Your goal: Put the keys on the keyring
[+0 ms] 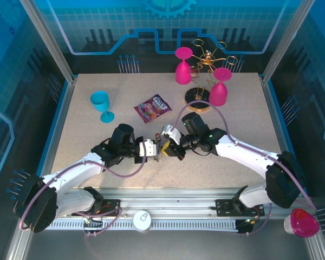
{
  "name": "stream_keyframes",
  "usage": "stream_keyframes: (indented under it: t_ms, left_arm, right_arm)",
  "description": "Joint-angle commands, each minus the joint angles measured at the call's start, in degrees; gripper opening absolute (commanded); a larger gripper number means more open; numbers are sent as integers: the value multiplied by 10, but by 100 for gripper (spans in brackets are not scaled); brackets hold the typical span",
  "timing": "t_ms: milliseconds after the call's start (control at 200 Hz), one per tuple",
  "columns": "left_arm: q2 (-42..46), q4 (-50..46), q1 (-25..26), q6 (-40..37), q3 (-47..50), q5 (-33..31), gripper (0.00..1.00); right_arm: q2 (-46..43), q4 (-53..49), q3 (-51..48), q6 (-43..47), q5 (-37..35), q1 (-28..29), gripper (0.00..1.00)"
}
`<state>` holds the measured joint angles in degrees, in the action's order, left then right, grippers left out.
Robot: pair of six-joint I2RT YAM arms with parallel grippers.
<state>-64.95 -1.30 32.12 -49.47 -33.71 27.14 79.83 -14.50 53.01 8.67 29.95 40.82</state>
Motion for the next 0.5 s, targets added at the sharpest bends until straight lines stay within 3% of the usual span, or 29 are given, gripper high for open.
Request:
stream_keyframes:
  t_ms: [0,495]
  left_arm:
    - [-2,0,5,9,-20,12,0]
    - [-21,-47,4,46,-54,35,0]
  right_arm:
    - [-7,11,3,-13,-16,0,0]
    - [-10,14,8,13,-29,13,0]
